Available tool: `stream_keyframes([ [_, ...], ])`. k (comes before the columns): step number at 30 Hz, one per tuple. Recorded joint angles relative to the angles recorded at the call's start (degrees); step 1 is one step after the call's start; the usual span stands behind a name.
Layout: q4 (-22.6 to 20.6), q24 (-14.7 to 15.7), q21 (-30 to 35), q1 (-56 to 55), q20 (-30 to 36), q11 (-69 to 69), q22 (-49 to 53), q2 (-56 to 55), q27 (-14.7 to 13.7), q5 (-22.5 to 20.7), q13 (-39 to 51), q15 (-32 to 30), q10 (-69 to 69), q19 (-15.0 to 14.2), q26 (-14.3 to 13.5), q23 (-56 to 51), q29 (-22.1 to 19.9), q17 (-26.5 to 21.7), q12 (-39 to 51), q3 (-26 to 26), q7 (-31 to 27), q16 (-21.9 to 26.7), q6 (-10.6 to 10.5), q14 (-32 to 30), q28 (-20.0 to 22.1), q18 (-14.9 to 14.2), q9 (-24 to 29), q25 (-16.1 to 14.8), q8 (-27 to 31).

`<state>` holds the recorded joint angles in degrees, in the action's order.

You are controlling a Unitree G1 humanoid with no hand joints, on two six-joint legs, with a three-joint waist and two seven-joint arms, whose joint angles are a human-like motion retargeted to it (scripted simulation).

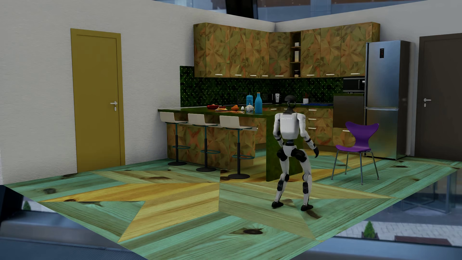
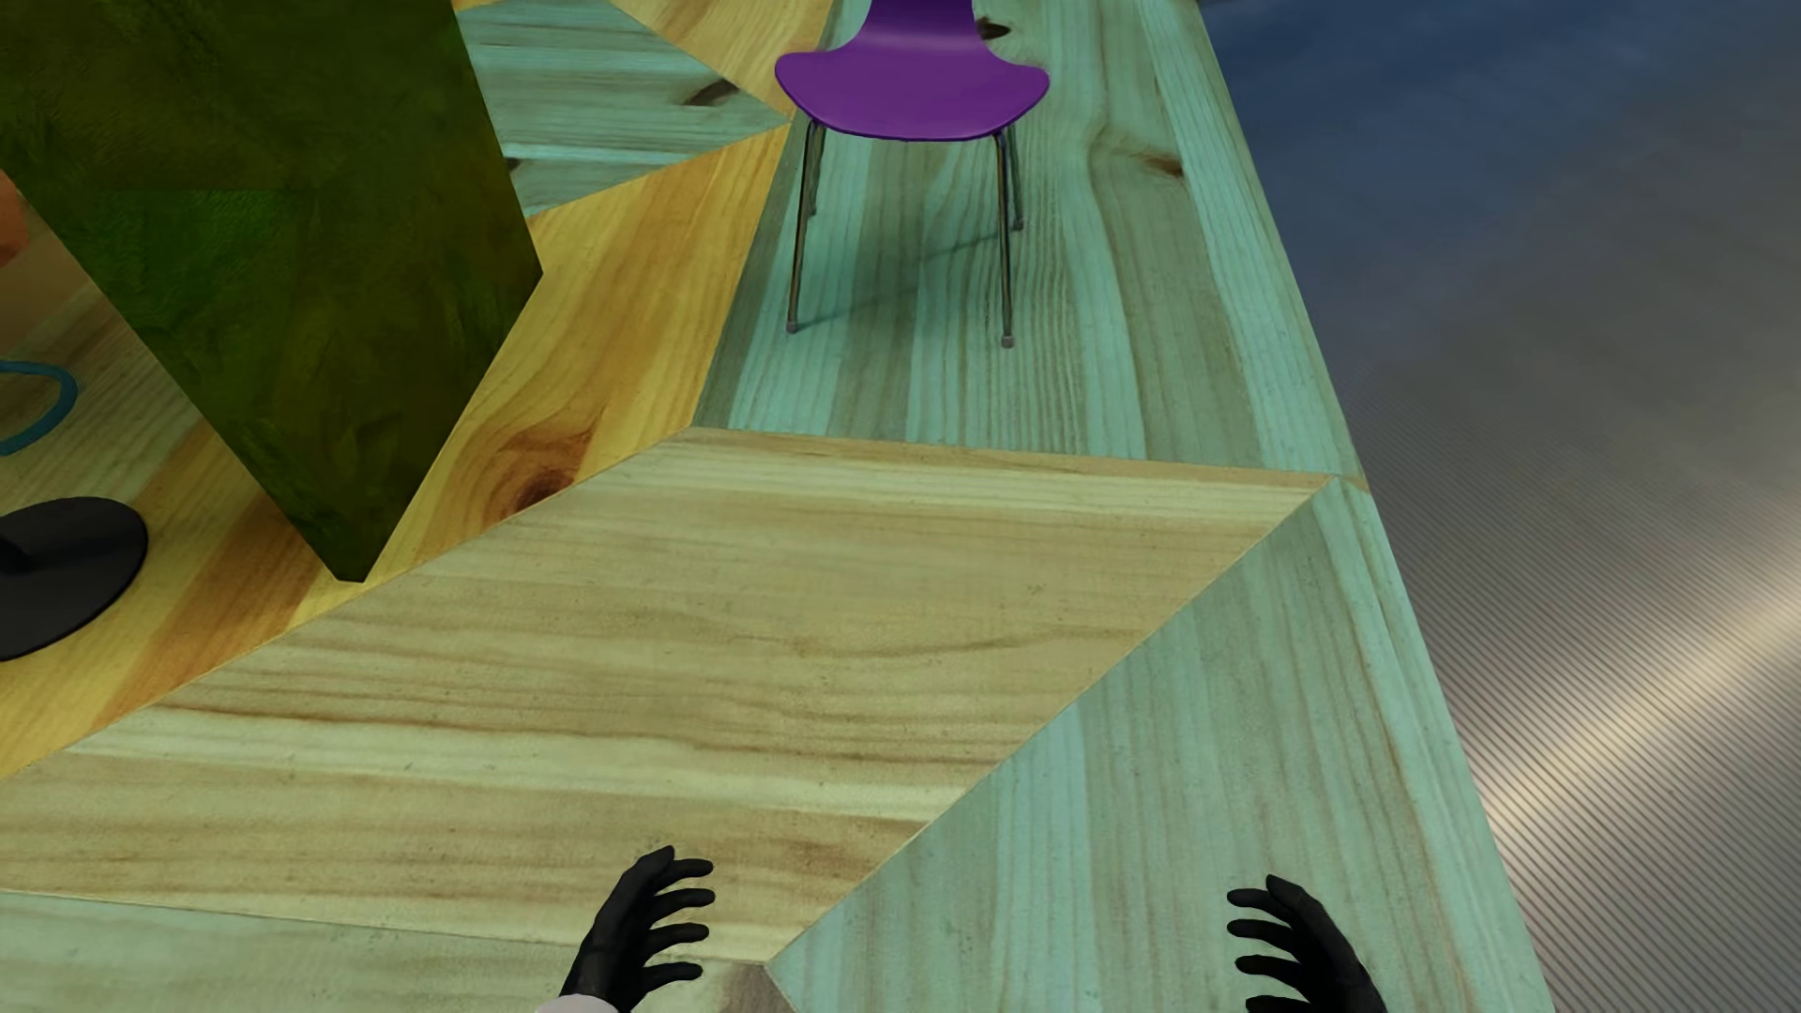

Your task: Move towards the dark purple chair

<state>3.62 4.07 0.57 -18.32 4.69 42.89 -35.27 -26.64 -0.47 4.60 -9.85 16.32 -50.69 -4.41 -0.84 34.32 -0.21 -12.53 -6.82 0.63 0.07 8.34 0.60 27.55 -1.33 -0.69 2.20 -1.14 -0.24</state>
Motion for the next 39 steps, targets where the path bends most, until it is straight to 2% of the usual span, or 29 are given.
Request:
stream_keyframes([
  [2, -0.70, 0.49, 0.67, 2.85, -0.56, -0.97, -0.48, 2.64, -0.58, 0.56, 1.17, 2.21, 2.27, -0.36, 3.61, -0.69, -5.85, 2.49, -0.64, -3.30, -1.03, 1.66, -2.32, 0.51, -2.31, -0.36, -0.13, -1.49, -0.56],
  [4, -1.48, -0.13, -1.86, 4.30, 0.45, 0.99, 0.59, 3.98, -1.57, 1.19, 2.72, 5.72, 0.78, -0.58, 6.89, 2.25, -8.59, 4.09, -1.66, -4.52, -0.67, 1.89, -2.73, 0.58, 0.06, 0.38, 0.50, -2.75, 0.08],
  [5, -1.88, -0.48, -1.88, 1.37, 0.81, 1.65, 0.98, 4.81, -1.96, 1.47, 1.19, 7.08, -6.61, -0.70, 8.63, 2.01, -8.80, 3.03, 0.02, -4.17, -0.43, 0.22, -2.74, -3.89, 2.73, 1.08, 1.54, -3.09, 0.56],
  [6, -2.62, -0.46, -1.69, -2.49, -0.01, 1.09, 1.41, 6.22, -1.82, 1.56, -0.50, 7.88, -13.91, -0.77, 9.52, 2.24, -8.42, 1.96, 0.66, -3.45, -0.72, -0.56, -2.51, -13.18, 4.68, 1.83, 2.05, -3.17, 1.22],
  [7, -2.38, -0.49, -1.73, -6.37, -0.09, -0.72, 1.13, 7.29, -1.08, 1.09, -1.43, 8.09, -17.84, -0.82, 9.66, 2.91, -7.64, 1.21, -0.30, -2.58, -0.68, -0.78, -3.05, -19.64, 5.55, 4.38, 0.94, -3.11, 1.42],
  [8, -1.21, -1.21, -1.37, -8.97, -0.73, -2.57, 0.77, 9.54, -0.17, 0.99, -2.63, 8.63, -17.12, -1.04, 9.79, 3.13, -6.24, -0.05, -1.03, -2.97, 0.62, -0.72, -3.89, -16.48, 4.70, 8.00, 0.25, -2.78, 0.80],
  [10, 0.47, -5.62, 1.28, -11.34, -3.81, -2.17, 2.59, 12.31, 4.04, 0.24, 1.58, 11.61, -3.09, -1.66, 9.63, 0.24, -2.99, 1.49, -4.09, -4.90, 2.27, 0.28, -5.09, -3.24, 1.81, 5.44, -0.48, -1.72, 0.34],
  [11, 0.22, -7.53, 1.19, -9.72, -3.26, 5.83, -1.63, 10.51, 4.17, 1.10, 4.61, 12.74, 1.10, -2.11, 8.30, 0.46, -1.37, 4.73, -3.87, -5.20, 2.31, 2.78, -4.06, -4.83, 1.30, 0.33, -0.08, -1.45, 0.48],
  [13, 0.01, -7.34, 2.80, -6.82, 0.05, 23.57, -5.90, 0.30, 4.27, -0.18, 6.13, -2.92, 1.96, -1.97, 4.54, 1.94, 2.02, 4.64, -5.83, -3.09, 1.50, 3.54, -1.82, -2.65, 2.71, 0.22, 0.30, -0.58, 1.92],
  [14, -0.07, -4.86, 1.82, -4.36, -1.24, 23.87, -5.36, -3.56, 5.22, -1.24, 5.30, -1.81, 4.14, -1.69, 2.93, 0.01, 3.65, 4.39, -7.71, -0.81, 1.60, 2.72, 0.41, -2.30, 3.17, -0.08, 0.42, -0.25, 1.77],
  [16, -0.37, -0.17, -0.36, 0.72, -1.23, 15.89, -0.85, -8.45, 3.57, -2.25, 2.27, 3.02, 7.07, -1.77, 1.62, -0.23, 5.36, 3.23, -6.83, 1.49, 2.00, 0.43, 4.84, -0.57, 3.84, -0.93, 0.27, 1.11, 0.54],
  [17, -0.80, 0.33, -1.40, 2.22, -1.09, 9.09, 1.70, -9.42, 1.39, -1.71, 0.10, 4.24, 6.43, -2.24, 1.22, 0.26, 5.41, 2.04, -5.68, 1.72, 1.47, -0.57, 6.30, 1.46, 3.62, -0.63, -0.04, 2.19, 0.06],
  [18, -1.09, -0.28, -1.19, 0.42, -1.01, 2.58, 2.41, -8.31, -0.67, -0.85, 0.76, 0.32, -2.75, -2.39, 1.16, 2.87, 4.08, 1.12, -2.92, 0.12, 1.18, -0.40, 7.23, 0.42, 2.72, -0.63, 1.23, 3.12, -0.02],
  [19, -0.79, -1.09, 0.17, -5.69, -0.79, 2.52, 3.31, -7.58, -2.58, -1.38, 2.39, -5.93, -16.15, 0.39, 1.51, 4.73, 1.74, -1.37, -1.71, -1.17, 0.15, -0.67, 5.79, -6.56, 1.58, 3.16, 1.59, 3.35, -0.55],
  [20, -0.98, -1.45, -0.58, -11.64, 1.41, 2.91, 1.34, -7.01, -4.12, -1.99, 3.50, -4.42, -21.99, 4.81, 2.09, 2.88, -1.81, -2.21, -2.43, -1.16, -0.52, 0.79, 3.18, -14.52, 0.07, 5.73, 1.17, 2.64, -0.95],
  [21, -0.60, -1.41, -0.50, -13.27, -0.31, 2.20, 1.17, -4.86, -6.79, -1.91, 2.90, -3.40, -17.71, 1.69, 4.18, 1.82, -5.26, -1.35, -3.99, -1.33, -0.84, 1.38, 0.66, -11.48, -1.59, 3.24, 1.12, 1.17, -0.90],
  [22, 0.72, -1.40, 0.18, -13.11, -2.39, 2.57, 1.39, -3.32, -7.98, -2.03, 2.60, -1.05, -8.94, 1.90, 6.84, 0.50, -7.80, 0.32, -5.31, -1.61, -1.45, 2.21, -1.92, -6.26, -2.81, 0.75, 0.82, -0.52, -1.06],
  [23, 2.08, -1.34, 2.40, -11.71, -3.74, 4.89, -2.09, -3.65, -6.95, -2.24, 3.58, 2.60, 0.27, 2.71, 9.09, 0.31, -9.08, 2.75, -5.56, -1.25, -2.08, 4.62, -3.63, -7.47, -3.32, -4.30, -0.64, -1.78, -0.71],
  [24, 0.90, -1.99, 2.20, -9.74, -3.77, 5.05, -2.85, -2.21, -5.15, -1.24, 1.24, 4.73, 1.78, 2.13, 11.62, 1.38, -8.52, 4.12, -3.36, -2.82, -1.76, 4.61, -3.54, -6.81, -2.49, -3.01, -1.58, -1.43, -0.31],
  [25, -0.16, -3.10, 1.78, -7.53, -3.36, 3.65, -1.51, -0.02, -1.70, -0.52, -0.56, 3.51, 3.39, 0.89, 12.91, 1.73, -6.98, 4.74, -3.17, -4.00, -1.61, 3.04, -3.12, -6.16, -1.12, -2.80, -2.20, -0.45, 0.29],
  [26, -0.02, -4.00, 1.66, -5.04, -2.34, 2.51, -2.04, 2.46, 2.56, -0.58, 0.00, 4.35, 4.46, 0.79, 12.44, 1.94, -4.63, 4.27, -3.45, -4.27, -1.45, 2.21, -3.47, -5.13, -0.05, -2.79, -1.98, 0.65, 0.22],
  [28, 0.21, -4.44, 1.93, -2.05, -2.91, 0.37, -2.94, 5.22, 6.42, -0.66, 0.27, 5.93, 6.73, 0.64, 9.31, 0.36, -0.51, 1.47, -2.76, -4.10, -0.92, 1.54, -3.25, -3.48, 0.09, -2.74, -2.34, 0.78, 0.31],
  [29, 0.25, -4.14, 1.14, -0.54, -2.84, -0.54, -3.23, 6.78, 5.98, -0.62, -0.09, 6.88, 7.55, 0.50, 7.35, -0.01, 0.64, 0.69, -2.60, -4.24, -0.84, 0.83, -3.03, -2.49, -0.41, -2.68, -2.16, 0.43, 0.19],
  [32, 0.50, -2.66, 1.48, 2.94, -1.71, -2.88, -1.60, 10.26, 1.86, -0.86, 2.71, 9.55, 9.40, -0.04, 2.20, 0.45, -1.31, 4.01, -4.81, -5.04, -0.07, 0.96, -1.55, 0.47, -2.08, -2.41, -0.65, -2.60, 0.96],
  [33, 0.43, -2.73, 3.12, 3.99, -1.19, 1.16, -1.44, 9.23, 0.79, -0.83, 3.53, 8.57, 9.79, -0.81, 0.42, -0.85, -2.10, 3.76, -5.83, -5.10, -0.60, 1.32, -1.18, 1.35, -2.07, -2.32, 0.49, -3.05, 0.80],
  [35, 0.97, -3.05, 0.95, 6.19, -0.77, 8.69, -1.87, 5.56, -0.95, -1.45, 2.77, 4.20, 11.86, -2.48, -2.25, -0.63, -2.22, 4.34, -7.59, -4.80, -1.36, 1.11, 0.05, 2.70, 0.29, -2.49, 1.04, -2.75, 0.74],
  [37, 0.20, -1.94, -1.57, 7.73, 0.78, 5.89, -0.67, 1.68, 0.07, -1.14, -0.06, 7.19, 10.52, -3.77, -1.45, 0.10, -1.43, 2.52, -3.76, -2.07, -1.36, 0.65, 3.52, 3.15, 5.13, -2.03, 2.08, -1.42, 0.63],
  [38, -0.36, -1.06, -2.81, 3.29, -0.90, 3.89, 0.97, 1.08, 0.10, -0.94, -0.35, 8.52, -1.17, -3.02, -0.21, 2.80, -1.11, 1.15, -0.80, -0.87, -1.36, -0.67, 4.88, 0.25, 7.24, 0.39, 3.00, -0.98, 0.88],
  [39, 0.00, -0.26, -2.26, -2.92, 0.88, 3.38, 0.53, 2.41, 0.44, -2.09, -0.90, 9.64, -12.88, 2.03, 1.05, 3.33, -1.44, -0.24, 0.60, -1.29, -1.52, 0.05, 4.13, -8.93, 8.06, 5.88, 2.80, -0.71, 0.87],
])
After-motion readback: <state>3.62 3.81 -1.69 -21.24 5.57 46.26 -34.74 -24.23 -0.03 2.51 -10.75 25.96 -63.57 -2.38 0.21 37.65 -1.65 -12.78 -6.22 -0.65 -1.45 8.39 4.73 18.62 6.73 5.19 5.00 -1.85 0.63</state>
